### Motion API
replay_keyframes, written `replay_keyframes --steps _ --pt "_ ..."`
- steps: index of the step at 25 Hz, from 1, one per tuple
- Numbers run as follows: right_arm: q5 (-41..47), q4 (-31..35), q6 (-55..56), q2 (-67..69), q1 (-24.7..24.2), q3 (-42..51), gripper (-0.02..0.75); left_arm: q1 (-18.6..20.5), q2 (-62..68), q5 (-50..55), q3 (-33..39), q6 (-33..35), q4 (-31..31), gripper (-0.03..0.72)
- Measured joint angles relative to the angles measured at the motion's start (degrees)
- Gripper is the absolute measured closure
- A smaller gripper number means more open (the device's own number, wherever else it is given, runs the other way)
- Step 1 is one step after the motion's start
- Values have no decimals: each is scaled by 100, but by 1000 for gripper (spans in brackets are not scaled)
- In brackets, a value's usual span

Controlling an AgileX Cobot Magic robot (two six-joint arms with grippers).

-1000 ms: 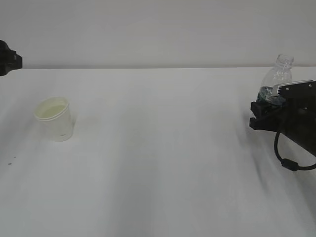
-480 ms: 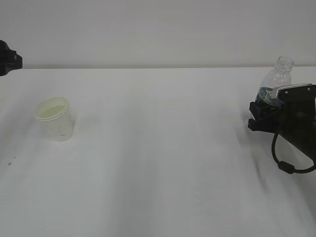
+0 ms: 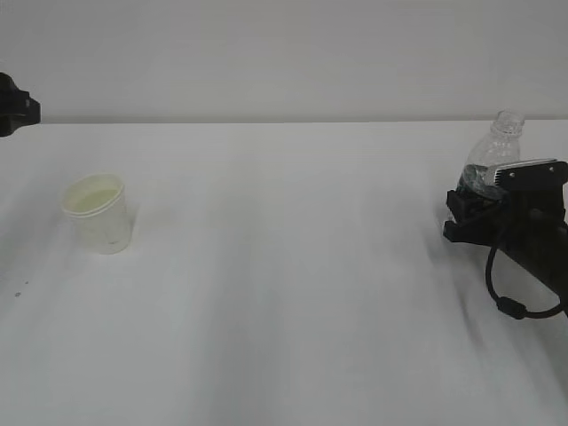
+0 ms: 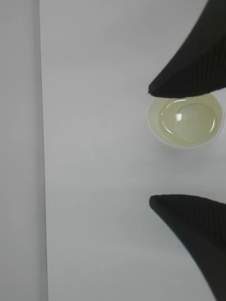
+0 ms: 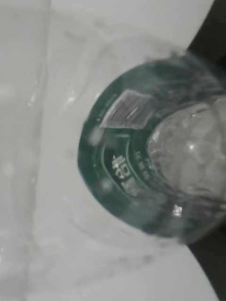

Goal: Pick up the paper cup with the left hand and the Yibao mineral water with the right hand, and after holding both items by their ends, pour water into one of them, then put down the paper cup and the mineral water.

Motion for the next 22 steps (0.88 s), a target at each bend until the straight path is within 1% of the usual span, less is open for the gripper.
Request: replay_keyframes --steps 22 --pt "-141 13 0 90 0 0 337 0 0 46 0 0 0 232"
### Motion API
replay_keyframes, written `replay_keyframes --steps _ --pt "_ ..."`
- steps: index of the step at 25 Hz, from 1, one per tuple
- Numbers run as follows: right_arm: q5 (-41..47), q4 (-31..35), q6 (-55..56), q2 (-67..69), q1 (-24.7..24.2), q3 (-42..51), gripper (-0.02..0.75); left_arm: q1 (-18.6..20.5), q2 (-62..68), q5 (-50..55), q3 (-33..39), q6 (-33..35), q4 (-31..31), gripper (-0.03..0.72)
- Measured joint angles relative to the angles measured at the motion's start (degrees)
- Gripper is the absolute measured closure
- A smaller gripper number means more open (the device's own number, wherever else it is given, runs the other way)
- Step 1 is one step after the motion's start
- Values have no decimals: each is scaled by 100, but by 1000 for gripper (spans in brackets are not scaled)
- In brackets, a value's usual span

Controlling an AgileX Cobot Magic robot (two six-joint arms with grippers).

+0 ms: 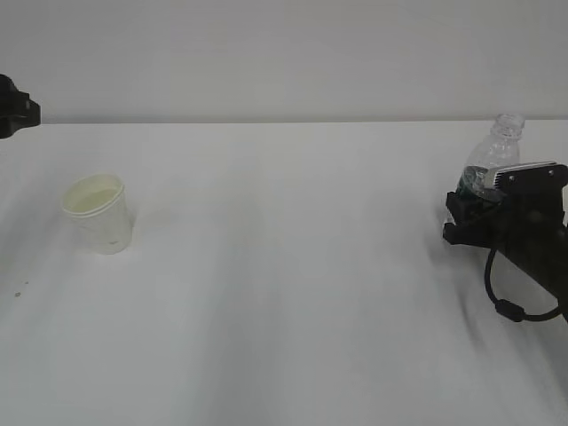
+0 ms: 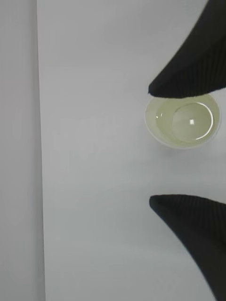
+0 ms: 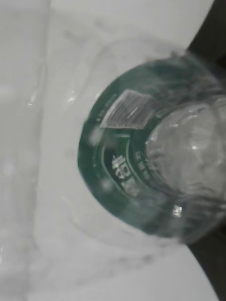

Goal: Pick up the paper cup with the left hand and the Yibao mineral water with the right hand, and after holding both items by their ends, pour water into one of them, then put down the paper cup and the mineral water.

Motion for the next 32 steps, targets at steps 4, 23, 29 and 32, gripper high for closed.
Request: replay_keyframes --steps 4,23,29,32 --pt "-32 0 0 0 0 0 335 0 0 12 0 0 0 232" --pt "-59 0 -7 0 0 0 216 0 0 45 0 0 0 232" --pt "-59 0 -7 0 0 0 198 0 0 56 0 0 0 232" --pt "-63 0 -7 0 0 0 197 0 0 56 0 0 0 232"
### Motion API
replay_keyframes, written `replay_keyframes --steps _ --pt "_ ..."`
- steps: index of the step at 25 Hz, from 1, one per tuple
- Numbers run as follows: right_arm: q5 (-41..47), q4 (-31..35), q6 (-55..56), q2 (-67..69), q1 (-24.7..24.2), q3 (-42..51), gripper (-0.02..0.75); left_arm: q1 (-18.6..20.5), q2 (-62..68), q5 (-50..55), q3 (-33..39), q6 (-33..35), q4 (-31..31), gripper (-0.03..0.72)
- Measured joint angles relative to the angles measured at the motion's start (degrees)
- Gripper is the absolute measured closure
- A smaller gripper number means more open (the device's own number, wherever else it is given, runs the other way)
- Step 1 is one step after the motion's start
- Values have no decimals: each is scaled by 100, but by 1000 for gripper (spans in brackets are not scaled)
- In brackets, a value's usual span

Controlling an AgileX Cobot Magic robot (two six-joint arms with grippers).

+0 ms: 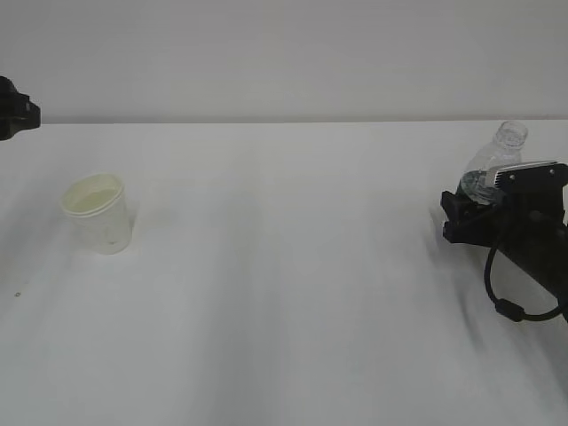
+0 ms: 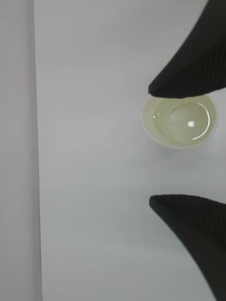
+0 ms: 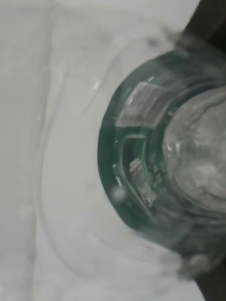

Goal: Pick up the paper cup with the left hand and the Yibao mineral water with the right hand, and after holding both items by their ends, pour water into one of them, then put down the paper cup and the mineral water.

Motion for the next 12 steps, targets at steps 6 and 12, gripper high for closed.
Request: replay_keyframes --steps 6,12 --pt "0 0 0 0 0 0 197 0 0 22 0 0 0 232" --pt "0 -33 90 0 0 0 197 0 0 30 0 0 0 232"
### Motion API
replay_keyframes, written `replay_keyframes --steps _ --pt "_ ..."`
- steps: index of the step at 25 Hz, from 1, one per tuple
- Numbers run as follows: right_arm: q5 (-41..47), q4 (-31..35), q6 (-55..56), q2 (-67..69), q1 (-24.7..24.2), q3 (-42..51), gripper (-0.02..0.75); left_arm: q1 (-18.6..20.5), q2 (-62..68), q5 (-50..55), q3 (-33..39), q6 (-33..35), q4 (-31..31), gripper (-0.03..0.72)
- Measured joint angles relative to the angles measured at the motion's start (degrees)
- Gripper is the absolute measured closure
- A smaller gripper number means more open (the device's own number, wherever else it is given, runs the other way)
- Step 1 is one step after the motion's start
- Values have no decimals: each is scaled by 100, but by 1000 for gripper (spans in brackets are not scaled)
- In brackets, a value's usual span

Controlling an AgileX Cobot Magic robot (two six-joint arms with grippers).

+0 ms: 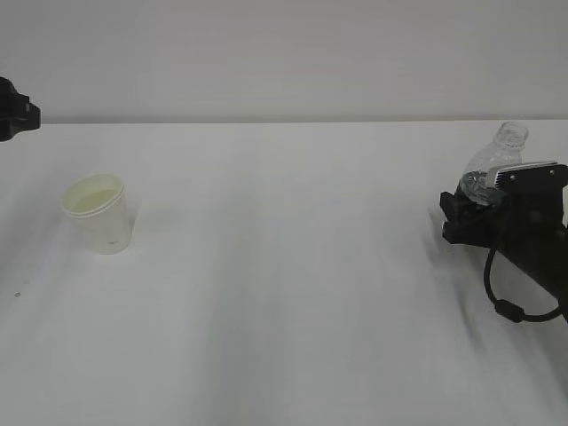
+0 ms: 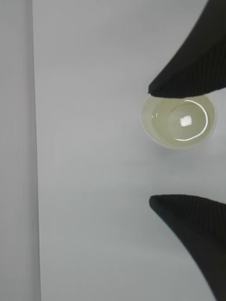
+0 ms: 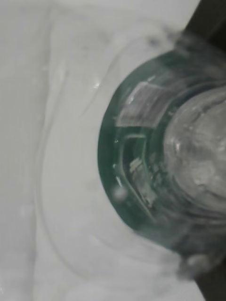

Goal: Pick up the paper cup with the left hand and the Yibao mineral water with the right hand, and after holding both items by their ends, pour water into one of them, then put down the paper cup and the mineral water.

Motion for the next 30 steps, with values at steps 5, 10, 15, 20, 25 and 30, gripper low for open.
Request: replay_keyframes --steps 5,10,15,20,25,30 --pt "0 -96 86 0 0 38 183 0 0 0 0 0 0 232" --pt "-51 -204 133 0 0 48 156 0 0 10 0 0 0 232" --pt "-69 -204 218 0 0 48 146 0 0 28 0 0 0 232" --pt "-82 -225 230 0 0 134 146 0 0 49 0 0 0 232" --pt "-82 -225 230 -14 0 197 146 0 0 96 0 0 0 232" --pt "-91 -235 234 -213 0 271 146 0 0 116 0 0 0 232"
